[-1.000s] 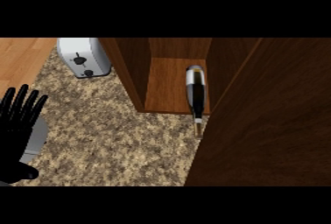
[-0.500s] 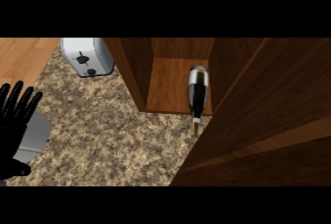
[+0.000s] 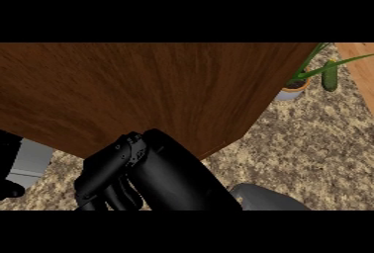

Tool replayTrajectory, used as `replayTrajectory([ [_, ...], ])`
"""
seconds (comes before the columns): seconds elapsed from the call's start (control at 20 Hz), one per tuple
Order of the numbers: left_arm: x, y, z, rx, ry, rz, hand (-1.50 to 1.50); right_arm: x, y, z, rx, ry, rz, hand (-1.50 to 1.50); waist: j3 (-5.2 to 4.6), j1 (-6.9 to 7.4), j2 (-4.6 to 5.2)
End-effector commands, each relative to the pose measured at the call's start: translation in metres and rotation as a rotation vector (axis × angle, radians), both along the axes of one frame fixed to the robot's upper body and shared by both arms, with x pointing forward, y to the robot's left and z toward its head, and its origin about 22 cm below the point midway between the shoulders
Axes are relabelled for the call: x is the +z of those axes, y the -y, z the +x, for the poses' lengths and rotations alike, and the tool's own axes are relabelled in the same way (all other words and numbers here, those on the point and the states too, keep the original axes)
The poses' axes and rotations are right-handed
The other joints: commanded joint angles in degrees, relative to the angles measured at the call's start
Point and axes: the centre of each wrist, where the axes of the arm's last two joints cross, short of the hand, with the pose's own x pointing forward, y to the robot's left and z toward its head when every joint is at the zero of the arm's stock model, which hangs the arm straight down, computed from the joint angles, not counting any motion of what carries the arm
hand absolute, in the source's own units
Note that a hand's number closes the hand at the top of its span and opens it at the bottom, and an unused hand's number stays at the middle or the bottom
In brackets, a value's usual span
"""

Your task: Pick up the wine, place it into the cabinet and close the cabinet

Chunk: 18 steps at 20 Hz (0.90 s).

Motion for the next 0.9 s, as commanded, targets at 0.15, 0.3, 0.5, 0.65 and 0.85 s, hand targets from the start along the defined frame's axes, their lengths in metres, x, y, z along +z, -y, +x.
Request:
replayTrajectory([
  [0.15, 0.004, -0.016, -0.003, 0.003, -0.003, -0.002, -1.50, 0.022, -0.040, 0.043, -0.049, -0.068, 0.050, 1.50, 0.09, -0.46, 0.00],
  [0.3, 0.003, -0.011, 0.000, 0.004, 0.000, 0.013, -1.50, 0.019, -0.030, 0.079, -0.054, -0.112, 0.070, 1.50, 0.13, -0.74, 0.13],
  [0.5, -0.019, -0.012, -0.023, 0.010, -0.014, 0.012, -1.50, 0.005, -0.019, 0.100, -0.084, -0.159, 0.103, 1.50, 0.13, -0.84, 0.05],
  [0.65, 0.002, -0.015, 0.000, 0.022, -0.012, 0.029, -1.50, -0.020, -0.012, 0.107, -0.117, -0.167, 0.081, 1.50, 0.15, -1.51, 0.02],
  [0.85, -0.005, -0.018, -0.012, 0.048, 0.006, 0.014, -1.50, -0.039, 0.009, 0.129, -0.136, -0.163, 0.037, 1.50, 0.16, -1.44, -0.03],
])
